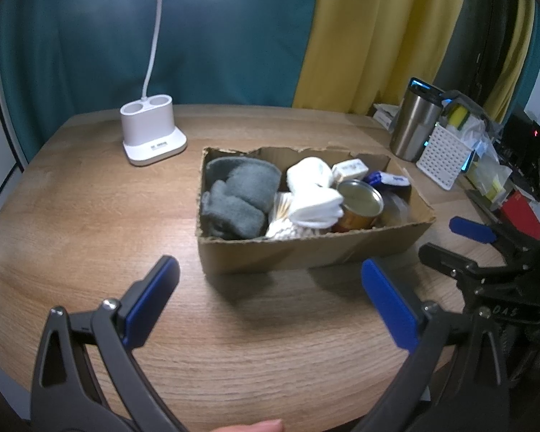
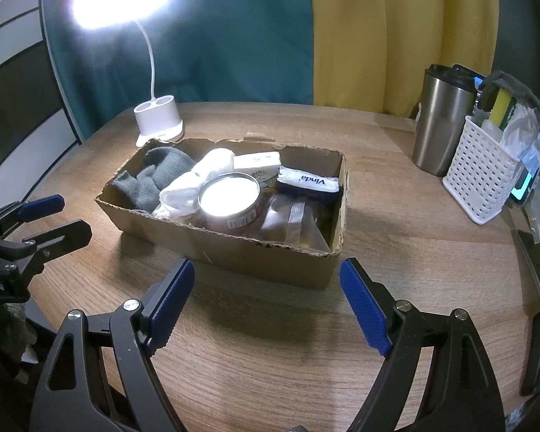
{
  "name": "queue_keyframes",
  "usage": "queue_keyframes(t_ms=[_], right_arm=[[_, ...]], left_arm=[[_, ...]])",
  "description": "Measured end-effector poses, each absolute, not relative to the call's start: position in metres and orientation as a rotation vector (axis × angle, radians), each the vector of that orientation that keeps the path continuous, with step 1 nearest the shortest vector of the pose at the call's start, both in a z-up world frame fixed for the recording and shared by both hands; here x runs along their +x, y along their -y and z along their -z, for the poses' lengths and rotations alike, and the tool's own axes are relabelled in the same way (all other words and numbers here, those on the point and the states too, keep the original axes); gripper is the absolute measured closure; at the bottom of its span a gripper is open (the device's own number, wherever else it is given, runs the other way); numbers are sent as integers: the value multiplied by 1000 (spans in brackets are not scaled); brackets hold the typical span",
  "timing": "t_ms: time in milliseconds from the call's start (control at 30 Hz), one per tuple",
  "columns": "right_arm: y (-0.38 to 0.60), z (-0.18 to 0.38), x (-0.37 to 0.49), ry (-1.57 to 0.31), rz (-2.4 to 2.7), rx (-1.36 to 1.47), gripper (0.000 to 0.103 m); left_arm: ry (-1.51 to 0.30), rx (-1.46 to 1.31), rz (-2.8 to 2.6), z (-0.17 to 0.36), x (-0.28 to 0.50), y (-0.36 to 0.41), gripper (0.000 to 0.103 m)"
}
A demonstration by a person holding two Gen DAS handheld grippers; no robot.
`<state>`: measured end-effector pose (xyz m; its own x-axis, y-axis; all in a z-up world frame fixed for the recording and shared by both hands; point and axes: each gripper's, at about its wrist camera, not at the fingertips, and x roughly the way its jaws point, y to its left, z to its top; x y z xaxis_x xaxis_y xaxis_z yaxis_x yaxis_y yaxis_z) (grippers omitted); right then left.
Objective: Organize objects
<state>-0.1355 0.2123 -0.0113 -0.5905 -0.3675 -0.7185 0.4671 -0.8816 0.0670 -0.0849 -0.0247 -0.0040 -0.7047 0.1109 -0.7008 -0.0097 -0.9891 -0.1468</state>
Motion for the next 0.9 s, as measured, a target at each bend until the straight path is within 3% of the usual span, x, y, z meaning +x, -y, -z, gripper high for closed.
queue_keyframes(t_ms=[900], right_arm=[[-211,10,-135,-177,2435,1059,18]], left_arm=[[196,-1187,-2834,4,-88,24,0]])
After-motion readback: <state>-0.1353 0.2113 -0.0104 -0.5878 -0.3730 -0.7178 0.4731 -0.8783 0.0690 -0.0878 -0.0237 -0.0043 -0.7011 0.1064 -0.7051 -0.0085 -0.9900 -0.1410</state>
